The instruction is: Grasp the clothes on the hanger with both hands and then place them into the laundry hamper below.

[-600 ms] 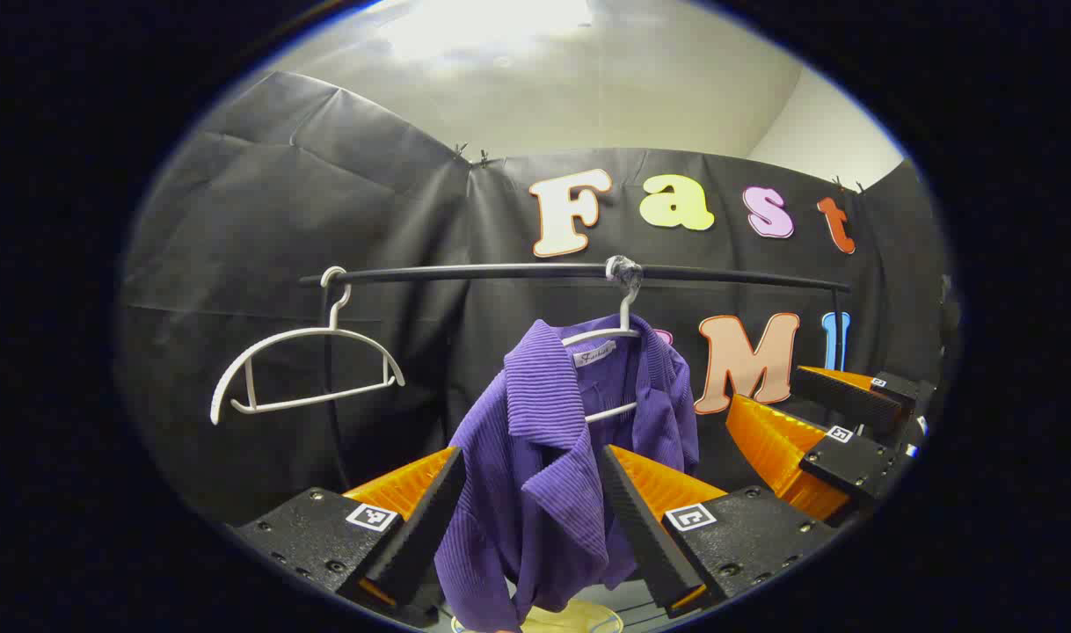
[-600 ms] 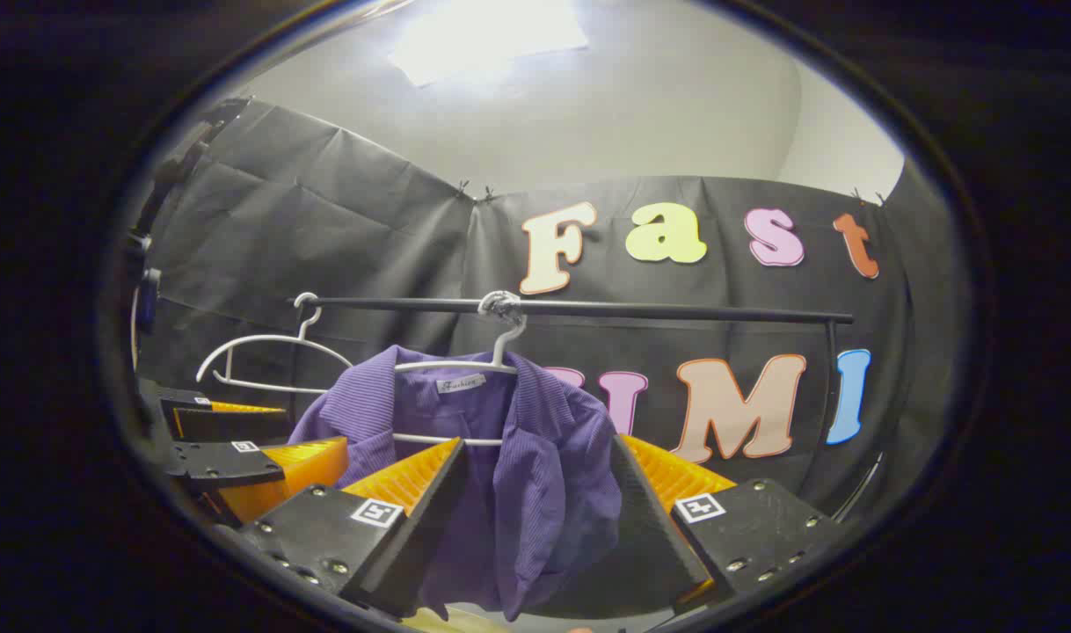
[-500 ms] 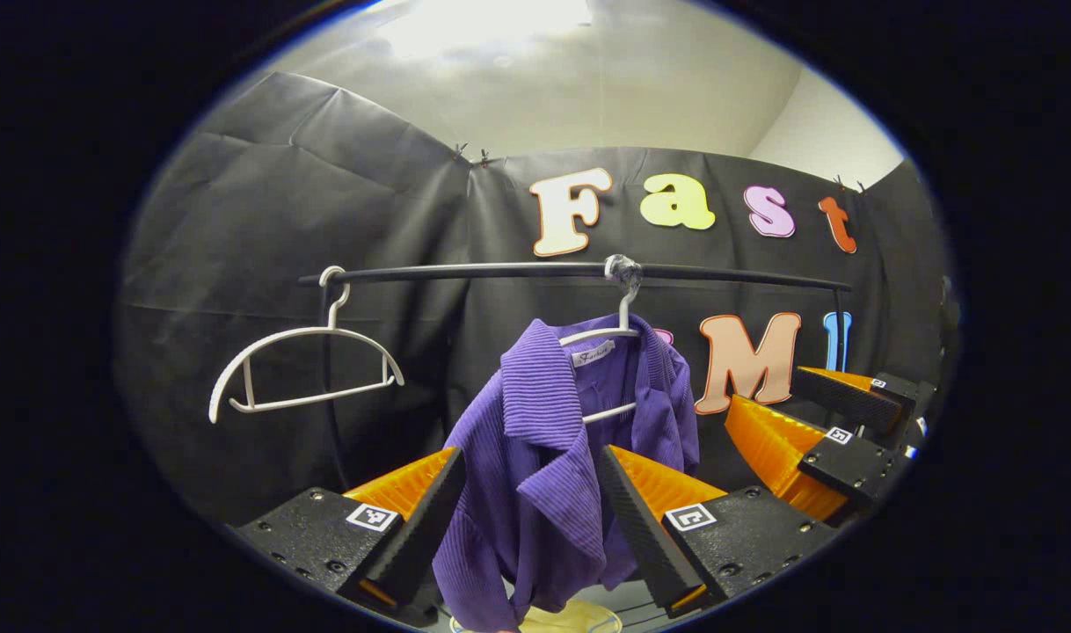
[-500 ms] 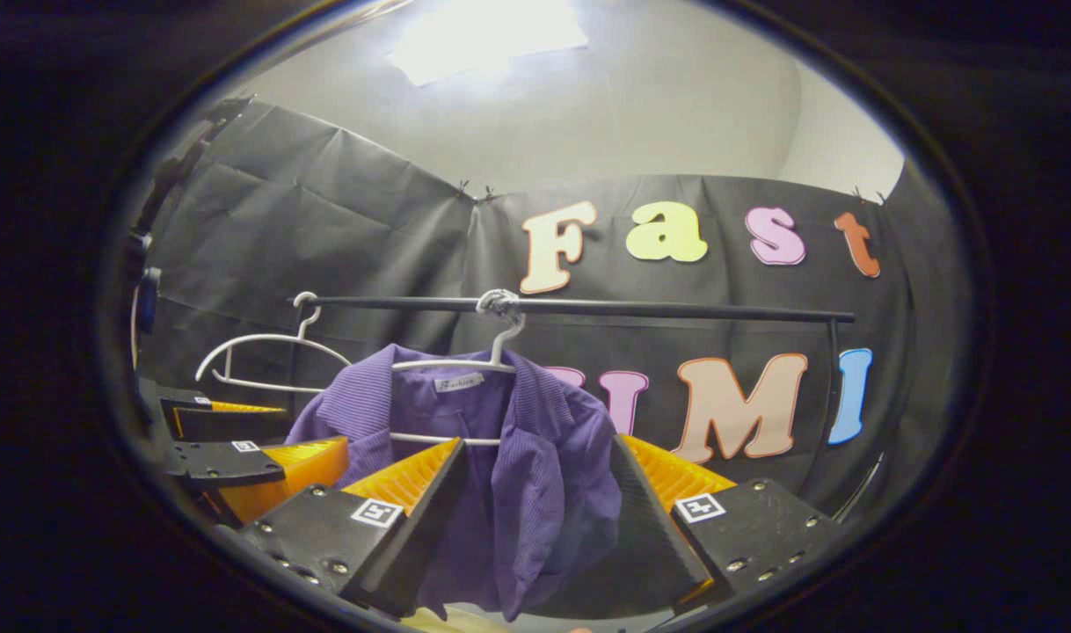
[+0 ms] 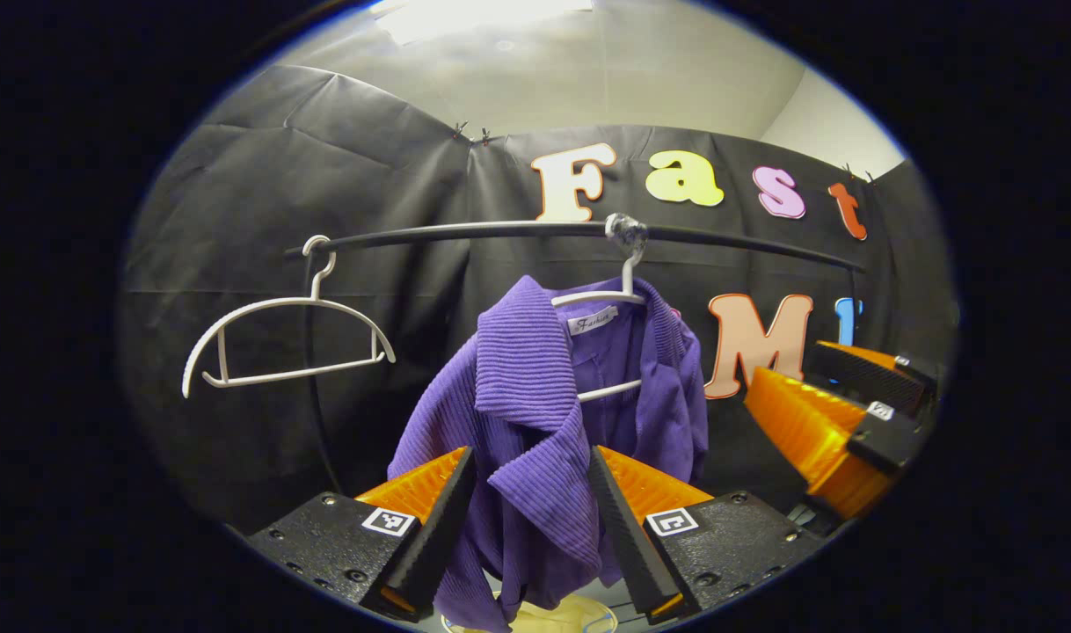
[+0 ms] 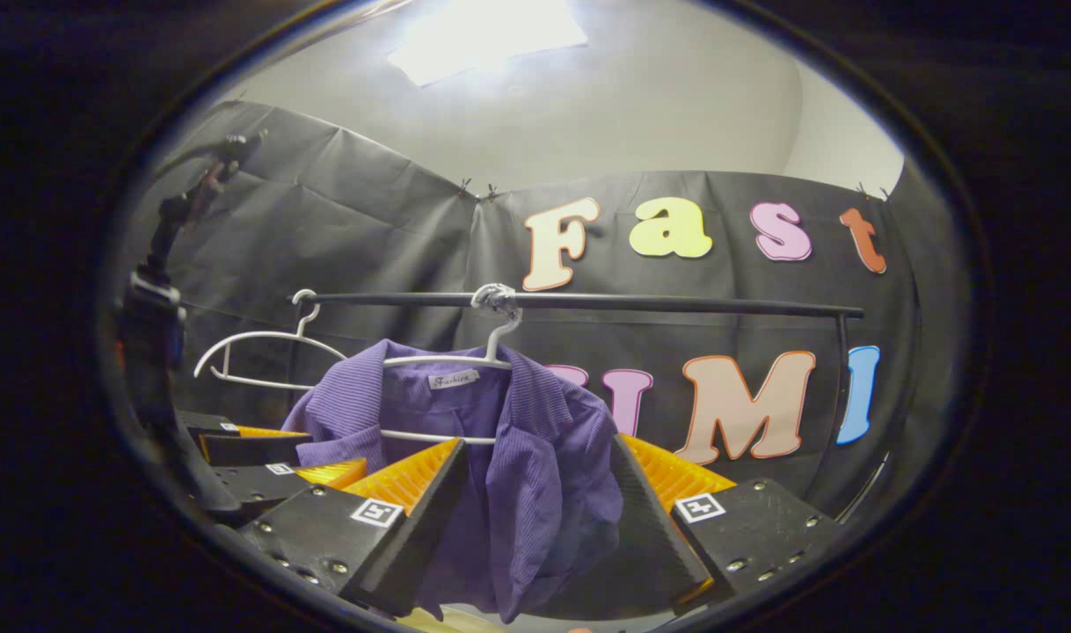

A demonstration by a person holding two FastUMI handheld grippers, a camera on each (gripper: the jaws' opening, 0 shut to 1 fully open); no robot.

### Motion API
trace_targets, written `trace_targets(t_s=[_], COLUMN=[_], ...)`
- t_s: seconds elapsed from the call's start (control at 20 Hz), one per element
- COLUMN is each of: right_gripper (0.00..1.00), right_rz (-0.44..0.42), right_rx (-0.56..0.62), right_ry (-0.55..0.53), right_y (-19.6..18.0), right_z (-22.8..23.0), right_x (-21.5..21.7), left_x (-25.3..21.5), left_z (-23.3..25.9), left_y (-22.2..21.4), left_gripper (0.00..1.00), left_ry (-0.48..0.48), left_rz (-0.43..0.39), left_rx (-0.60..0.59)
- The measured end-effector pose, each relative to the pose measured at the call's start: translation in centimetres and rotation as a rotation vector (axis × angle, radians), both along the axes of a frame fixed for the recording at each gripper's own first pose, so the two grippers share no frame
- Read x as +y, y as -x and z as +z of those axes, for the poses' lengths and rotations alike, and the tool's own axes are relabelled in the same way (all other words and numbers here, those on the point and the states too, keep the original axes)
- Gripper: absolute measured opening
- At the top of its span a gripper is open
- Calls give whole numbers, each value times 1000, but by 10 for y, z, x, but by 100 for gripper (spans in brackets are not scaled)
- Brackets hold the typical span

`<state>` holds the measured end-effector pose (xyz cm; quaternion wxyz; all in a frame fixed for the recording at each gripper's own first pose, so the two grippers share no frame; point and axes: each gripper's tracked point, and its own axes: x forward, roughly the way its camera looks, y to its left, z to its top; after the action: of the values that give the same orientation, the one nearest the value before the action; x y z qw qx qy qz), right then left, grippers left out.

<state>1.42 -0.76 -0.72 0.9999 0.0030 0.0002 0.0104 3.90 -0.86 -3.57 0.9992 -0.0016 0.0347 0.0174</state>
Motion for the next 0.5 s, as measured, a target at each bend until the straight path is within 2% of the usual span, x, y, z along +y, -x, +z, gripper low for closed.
trace_targets(t_s=[0.05, 0.1, 0.15, 0.2, 0.25, 0.3, 0.4, 0.45, 0.5], right_gripper=[94, 94, 94, 99, 94, 97, 94, 94, 94], right_rz=[0, 1, 2, 1, -2, -3, -3, 0, 2], right_rx=[1, 6, 10, 10, 8, 7, 12, 17, 21], right_ry=[2, 4, 6, 10, 15, 19, 23, 22, 23], right_y=[-1, -1, -3, -6, -7, -9, -16, -19, -23], right_z=[-1, -3, -5, -5, -6, -7, -13, -15, -19], right_x=[-2, -3, -4, -5, -6, -7, -10, -10, -10], left_x=[-3, -6, -4, -4, -4, 0, 7, 6, 7], left_z=[-4, -8, -8, -6, -6, -5, -5, -5, -3], left_y=[-7, -13, -17, -21, -22, -23, -24, -22, -21], left_gripper=[80, 75, 67, 60, 52, 39, 12, 13, 6], left_ry=[1, 5, 7, 11, 18, 27, 62, 79, 85], left_rz=[-3, -11, -11, -20, -28, -18, -4, -2, 3], left_rx=[3, 11, 10, 6, 5, 1, 9, 13, 18])
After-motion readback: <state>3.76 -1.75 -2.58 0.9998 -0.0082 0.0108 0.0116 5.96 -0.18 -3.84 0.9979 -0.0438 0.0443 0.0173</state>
